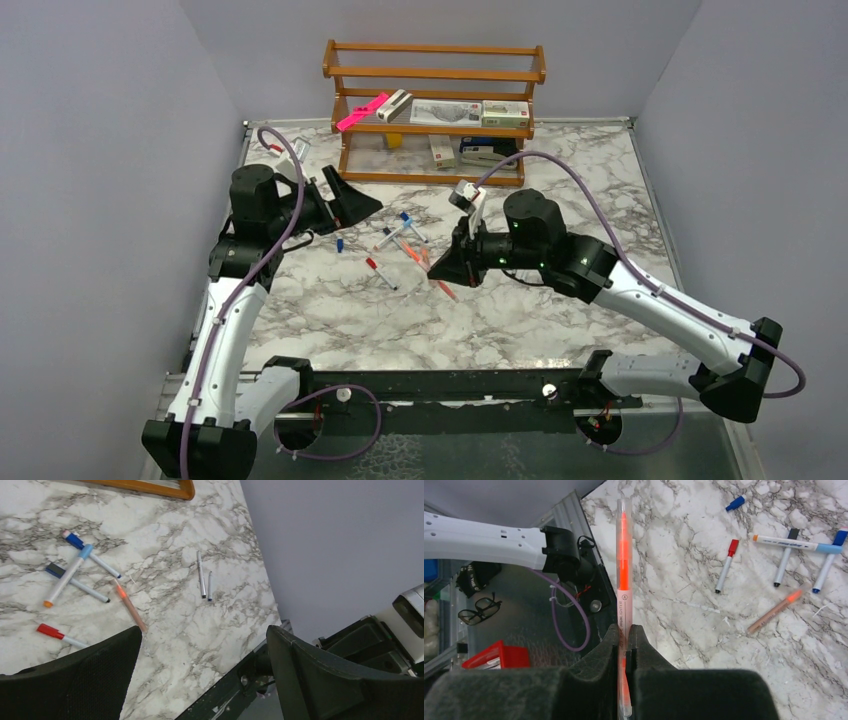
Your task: Open the pen caps
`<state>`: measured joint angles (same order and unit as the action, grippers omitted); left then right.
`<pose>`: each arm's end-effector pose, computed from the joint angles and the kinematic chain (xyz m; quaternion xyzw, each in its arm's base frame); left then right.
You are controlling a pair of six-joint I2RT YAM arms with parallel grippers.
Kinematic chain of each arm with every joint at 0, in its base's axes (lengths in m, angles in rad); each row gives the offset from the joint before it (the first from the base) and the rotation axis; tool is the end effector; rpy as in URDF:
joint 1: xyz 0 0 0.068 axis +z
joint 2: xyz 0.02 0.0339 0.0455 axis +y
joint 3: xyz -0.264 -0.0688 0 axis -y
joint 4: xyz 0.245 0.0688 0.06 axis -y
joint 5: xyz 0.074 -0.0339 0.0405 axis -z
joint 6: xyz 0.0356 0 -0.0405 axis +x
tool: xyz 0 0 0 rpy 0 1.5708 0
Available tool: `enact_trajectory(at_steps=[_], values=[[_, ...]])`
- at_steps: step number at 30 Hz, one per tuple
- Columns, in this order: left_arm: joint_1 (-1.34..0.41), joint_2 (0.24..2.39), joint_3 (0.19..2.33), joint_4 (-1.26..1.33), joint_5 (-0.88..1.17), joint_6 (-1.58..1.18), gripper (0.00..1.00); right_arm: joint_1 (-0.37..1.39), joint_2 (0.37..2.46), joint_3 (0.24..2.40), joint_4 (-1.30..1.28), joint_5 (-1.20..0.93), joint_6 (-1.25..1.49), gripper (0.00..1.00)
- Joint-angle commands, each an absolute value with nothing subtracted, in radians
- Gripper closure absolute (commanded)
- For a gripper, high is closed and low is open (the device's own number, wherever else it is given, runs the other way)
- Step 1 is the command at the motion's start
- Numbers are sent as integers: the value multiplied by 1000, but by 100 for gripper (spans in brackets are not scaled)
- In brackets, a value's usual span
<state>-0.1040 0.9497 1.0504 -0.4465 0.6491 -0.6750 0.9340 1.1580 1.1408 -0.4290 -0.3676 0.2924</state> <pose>0.1971 -0.0422 0.3778 -0.0425 0.7957 -0.4483 0.4050 0.1424 0.2141 0.3648 -0.3548 0.7586 0.4281 0.3397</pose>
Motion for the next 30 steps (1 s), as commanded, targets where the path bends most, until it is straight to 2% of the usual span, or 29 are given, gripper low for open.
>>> enact_trajectory(at_steps=[1, 12, 19, 25, 30], values=[[-98, 934, 993, -264, 791, -802, 1, 930, 1122, 1117, -335, -436, 344, 99], [-105, 910, 883, -78, 816, -941, 1, 927, 1274, 1152, -297, -289, 396, 99], [-152, 888, 827, -32, 753, -976, 1, 922, 1325, 1182, -261, -228, 431, 99], [-293, 913, 783, -17, 605, -962, 3, 913, 1351, 1202, -243, -210, 469, 99], [-402, 958, 775, 9, 512, -962, 11, 913, 1355, 1195, -236, -206, 490, 99]])
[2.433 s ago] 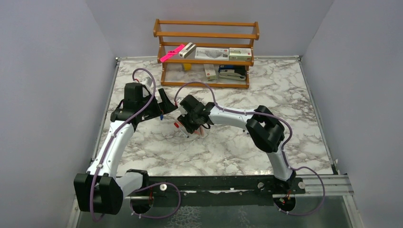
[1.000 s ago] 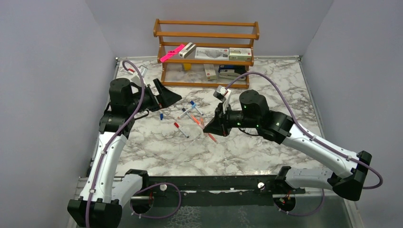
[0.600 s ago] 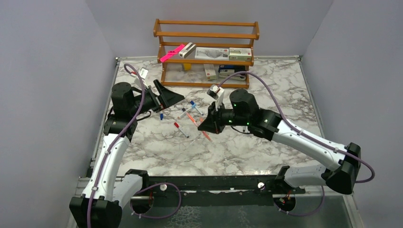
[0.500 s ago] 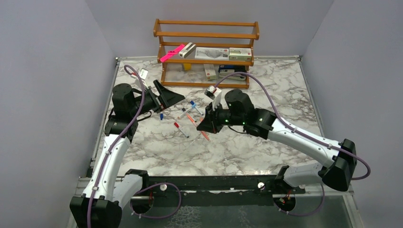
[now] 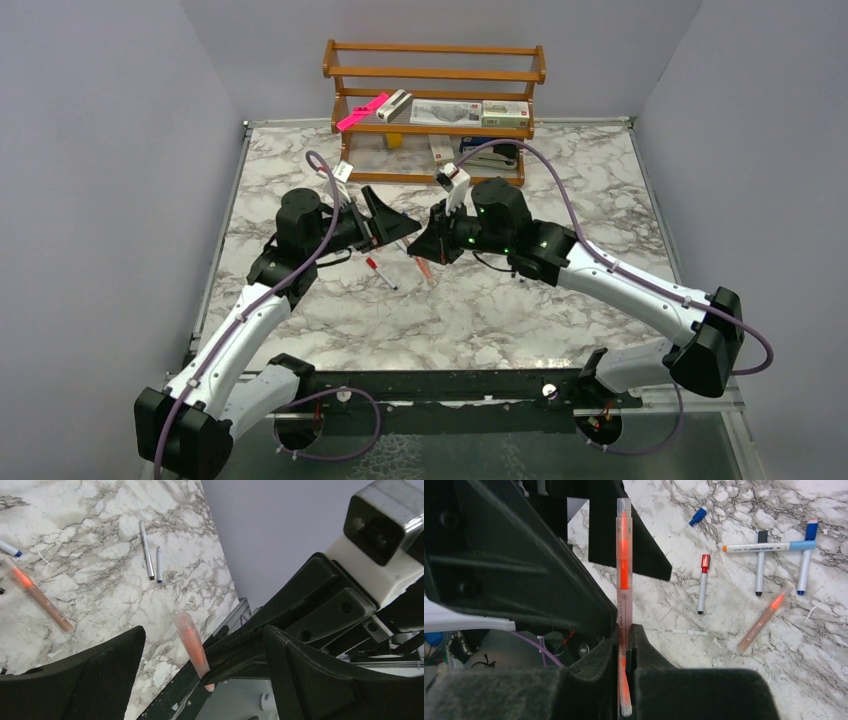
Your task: Open the pen caps
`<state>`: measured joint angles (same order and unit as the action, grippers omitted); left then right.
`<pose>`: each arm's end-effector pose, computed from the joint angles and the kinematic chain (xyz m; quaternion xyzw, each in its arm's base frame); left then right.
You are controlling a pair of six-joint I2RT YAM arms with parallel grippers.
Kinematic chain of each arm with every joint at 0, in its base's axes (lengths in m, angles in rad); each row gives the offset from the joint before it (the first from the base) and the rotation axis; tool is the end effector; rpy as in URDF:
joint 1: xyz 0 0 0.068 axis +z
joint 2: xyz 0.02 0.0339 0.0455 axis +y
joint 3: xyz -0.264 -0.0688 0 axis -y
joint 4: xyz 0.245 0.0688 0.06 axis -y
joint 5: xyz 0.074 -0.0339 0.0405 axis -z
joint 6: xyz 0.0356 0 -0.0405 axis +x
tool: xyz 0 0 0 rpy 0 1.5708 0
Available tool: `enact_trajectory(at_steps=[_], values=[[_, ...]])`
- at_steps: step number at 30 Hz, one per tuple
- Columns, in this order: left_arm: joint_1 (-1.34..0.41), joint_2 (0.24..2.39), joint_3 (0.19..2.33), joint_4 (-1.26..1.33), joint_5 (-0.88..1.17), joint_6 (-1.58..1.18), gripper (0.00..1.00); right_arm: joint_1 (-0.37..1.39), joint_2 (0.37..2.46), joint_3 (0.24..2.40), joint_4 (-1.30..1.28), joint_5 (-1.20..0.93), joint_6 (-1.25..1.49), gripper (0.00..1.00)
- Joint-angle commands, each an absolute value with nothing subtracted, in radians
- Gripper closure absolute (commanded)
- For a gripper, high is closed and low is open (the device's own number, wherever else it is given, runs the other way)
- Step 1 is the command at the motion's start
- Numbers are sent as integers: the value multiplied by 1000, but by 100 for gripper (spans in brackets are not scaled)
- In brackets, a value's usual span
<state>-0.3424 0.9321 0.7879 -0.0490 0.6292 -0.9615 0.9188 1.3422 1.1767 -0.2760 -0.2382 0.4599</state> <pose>0.1951 -0.0918 0.3299 -0.0363 0.7591 -0.5566 0.3355 0.1814 0.2514 0.3430 -0.2527 0.8023 0.4154 0.3462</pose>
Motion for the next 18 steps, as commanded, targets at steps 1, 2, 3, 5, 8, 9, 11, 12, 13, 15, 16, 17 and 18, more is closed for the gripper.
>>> enact_trajectory(at_steps=[1, 2, 3, 5, 8, 9, 11, 12, 13, 15, 16, 17, 18], values=[[-407, 960, 780, 9, 504, -961, 13, 913, 1355, 1193, -237, -207, 493, 99], [-407, 961, 783, 8, 498, -959, 15, 913, 1351, 1189, -239, -207, 496, 99], [-408, 959, 786, 6, 493, -958, 17, 912, 1348, 1182, -237, -208, 499, 99], [-408, 958, 793, 1, 484, -954, 19, 913, 1338, 1166, -235, -205, 504, 99], [-408, 958, 796, 0, 469, -954, 23, 912, 1327, 1152, -233, -201, 511, 99], [-408, 957, 793, -2, 462, -954, 25, 913, 1324, 1150, -234, -201, 513, 99], [-408, 952, 788, -2, 446, -954, 28, 913, 1319, 1146, -239, -201, 515, 99], [-407, 949, 785, -2, 439, -955, 31, 913, 1313, 1142, -241, -199, 515, 99], [-408, 947, 783, -2, 431, -957, 34, 913, 1309, 1138, -241, -197, 516, 99], [-408, 941, 780, 0, 420, -960, 37, 913, 1303, 1131, -245, -192, 518, 99], [-408, 942, 780, 1, 419, -961, 42, 913, 1301, 1128, -246, -190, 518, 99], [-407, 945, 781, 3, 420, -963, 46, 913, 1300, 1125, -245, -187, 518, 99], [-408, 947, 781, 4, 422, -964, 50, 912, 1301, 1123, -247, -185, 521, 99]])
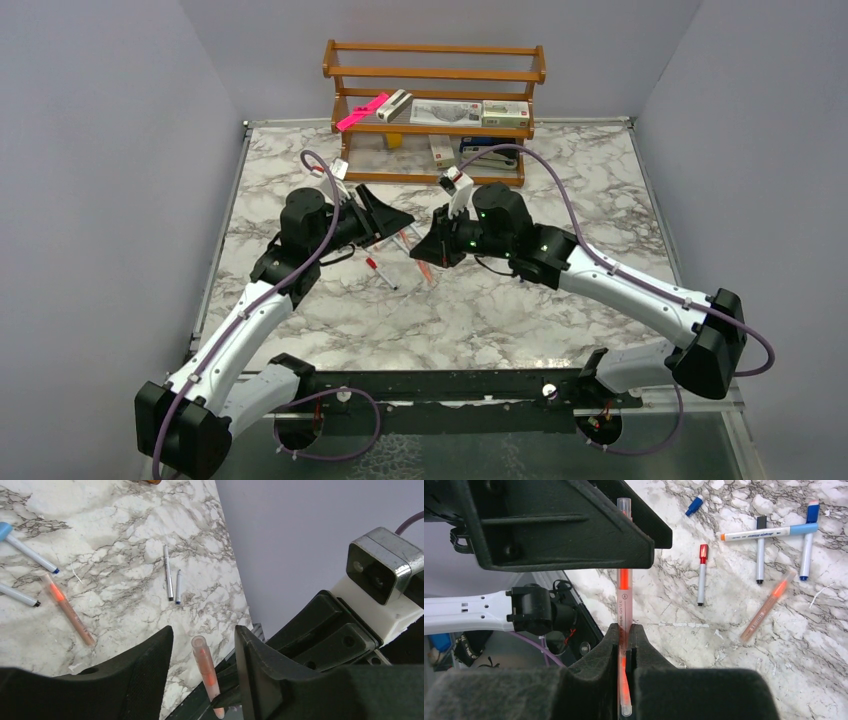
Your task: Open the pen caps
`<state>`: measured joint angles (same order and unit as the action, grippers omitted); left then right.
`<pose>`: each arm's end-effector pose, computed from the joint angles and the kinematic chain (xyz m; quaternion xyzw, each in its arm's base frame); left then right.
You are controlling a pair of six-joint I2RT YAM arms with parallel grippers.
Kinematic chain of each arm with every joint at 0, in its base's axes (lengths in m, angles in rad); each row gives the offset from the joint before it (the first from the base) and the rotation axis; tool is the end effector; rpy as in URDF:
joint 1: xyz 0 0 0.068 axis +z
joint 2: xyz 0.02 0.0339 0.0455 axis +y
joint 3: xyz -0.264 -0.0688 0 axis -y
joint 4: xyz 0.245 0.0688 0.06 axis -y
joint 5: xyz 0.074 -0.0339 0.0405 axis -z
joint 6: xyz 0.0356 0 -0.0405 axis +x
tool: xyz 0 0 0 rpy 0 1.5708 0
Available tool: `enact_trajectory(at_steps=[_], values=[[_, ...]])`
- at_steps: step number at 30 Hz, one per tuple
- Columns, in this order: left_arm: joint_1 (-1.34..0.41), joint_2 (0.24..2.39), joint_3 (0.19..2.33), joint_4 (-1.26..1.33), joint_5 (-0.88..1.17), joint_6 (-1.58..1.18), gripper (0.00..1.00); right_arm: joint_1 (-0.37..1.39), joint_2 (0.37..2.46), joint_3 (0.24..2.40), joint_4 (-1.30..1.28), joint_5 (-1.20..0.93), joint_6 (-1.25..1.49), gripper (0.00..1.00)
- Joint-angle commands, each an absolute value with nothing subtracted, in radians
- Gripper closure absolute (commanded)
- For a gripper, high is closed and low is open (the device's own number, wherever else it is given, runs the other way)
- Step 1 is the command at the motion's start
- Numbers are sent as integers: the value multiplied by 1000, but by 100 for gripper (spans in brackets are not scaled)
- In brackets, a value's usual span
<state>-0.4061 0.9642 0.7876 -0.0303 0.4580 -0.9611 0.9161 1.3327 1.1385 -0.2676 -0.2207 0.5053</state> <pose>0.2004 -0.1033 0.3247 -0.0695 0.7664 -0.5243 0.3646 0.1808 0.2483 0.3332 -0.2291 0.8154 0.4124 0.3355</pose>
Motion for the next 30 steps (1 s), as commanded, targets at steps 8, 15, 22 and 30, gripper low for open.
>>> enact_trajectory(at_steps=[8, 15, 22, 30], values=[[-418, 961, 780, 11, 436, -966, 79, 913, 1312, 1129, -245, -181, 526, 99], [-442, 970, 777, 11, 431, -958, 100, 913, 1333, 1149, -258, -177, 532, 99], [-460, 976, 765, -16, 398, -932, 100, 912, 1362, 1188, -297, -166, 520, 95], [-460, 984, 762, 2, 389, -946, 100, 912, 1402, 1187, -292, -170, 526, 80]])
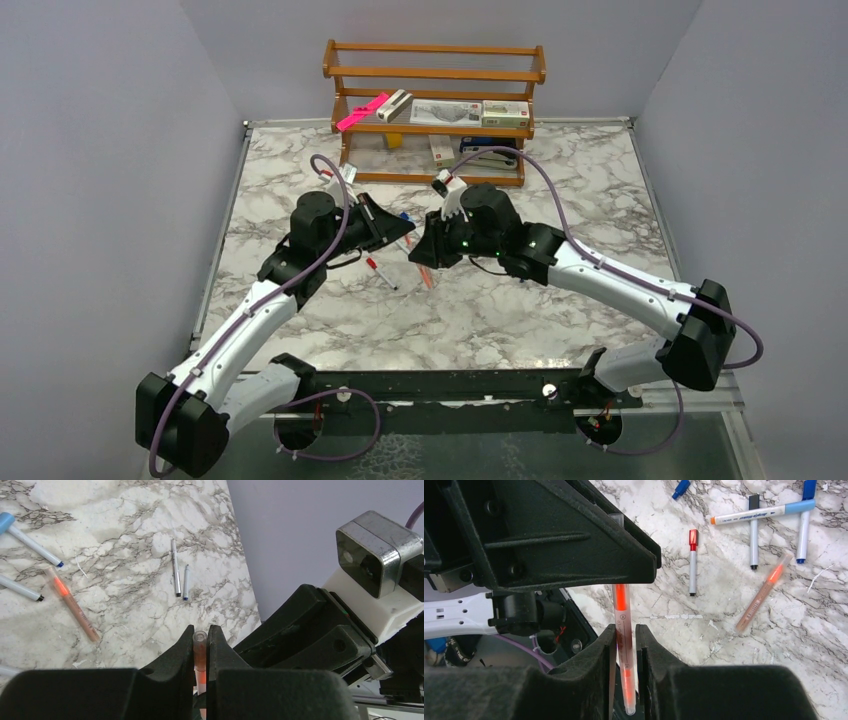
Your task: Open the pen caps
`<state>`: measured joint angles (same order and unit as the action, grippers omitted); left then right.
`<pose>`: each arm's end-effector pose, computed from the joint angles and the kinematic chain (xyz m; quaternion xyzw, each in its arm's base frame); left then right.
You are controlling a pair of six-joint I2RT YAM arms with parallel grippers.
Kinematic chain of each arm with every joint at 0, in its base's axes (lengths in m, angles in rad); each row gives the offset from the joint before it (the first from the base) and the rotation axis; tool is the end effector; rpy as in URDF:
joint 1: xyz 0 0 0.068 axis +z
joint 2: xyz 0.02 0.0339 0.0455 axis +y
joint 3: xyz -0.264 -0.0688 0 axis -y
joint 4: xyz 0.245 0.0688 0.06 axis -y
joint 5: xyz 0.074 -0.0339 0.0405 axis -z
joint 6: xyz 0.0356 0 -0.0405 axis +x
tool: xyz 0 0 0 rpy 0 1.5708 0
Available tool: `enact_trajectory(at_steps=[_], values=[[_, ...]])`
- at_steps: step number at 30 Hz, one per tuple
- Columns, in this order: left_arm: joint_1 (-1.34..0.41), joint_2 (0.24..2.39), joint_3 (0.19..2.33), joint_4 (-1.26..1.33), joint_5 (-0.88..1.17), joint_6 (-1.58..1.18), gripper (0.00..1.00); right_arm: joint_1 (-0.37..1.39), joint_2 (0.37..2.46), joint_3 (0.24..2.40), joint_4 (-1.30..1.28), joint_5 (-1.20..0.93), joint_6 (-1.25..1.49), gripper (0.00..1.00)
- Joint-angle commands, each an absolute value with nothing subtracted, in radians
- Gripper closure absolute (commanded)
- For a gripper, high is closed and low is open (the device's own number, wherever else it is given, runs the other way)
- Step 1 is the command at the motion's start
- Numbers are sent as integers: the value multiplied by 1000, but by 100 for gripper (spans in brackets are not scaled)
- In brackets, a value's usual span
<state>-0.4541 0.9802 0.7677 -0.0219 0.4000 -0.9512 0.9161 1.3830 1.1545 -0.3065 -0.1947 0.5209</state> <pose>0.1997 -0.1129 0.3150 -0.0699 0.7759 -0.5114 0.3626 0.1873 0.2554 0.3203 -0.2169 0.8385 0.3879 0.3153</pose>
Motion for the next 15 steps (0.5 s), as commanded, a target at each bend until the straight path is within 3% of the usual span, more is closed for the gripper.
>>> enact_trajectory(at_steps=[1, 5, 9, 15], values=[[-462, 985, 762, 5, 389, -949, 100, 912, 1407, 1190, -291, -168, 524, 80], [-463, 986, 757, 17, 383, -959, 100, 910, 1430, 1208, -301, -159, 517, 80], [-463, 991, 749, 39, 367, -963, 100, 910, 1440, 1192, -294, -180, 523, 98], [-462, 1042, 766, 75, 285, -900, 100, 911, 1428, 1122, -261, -254, 555, 99]])
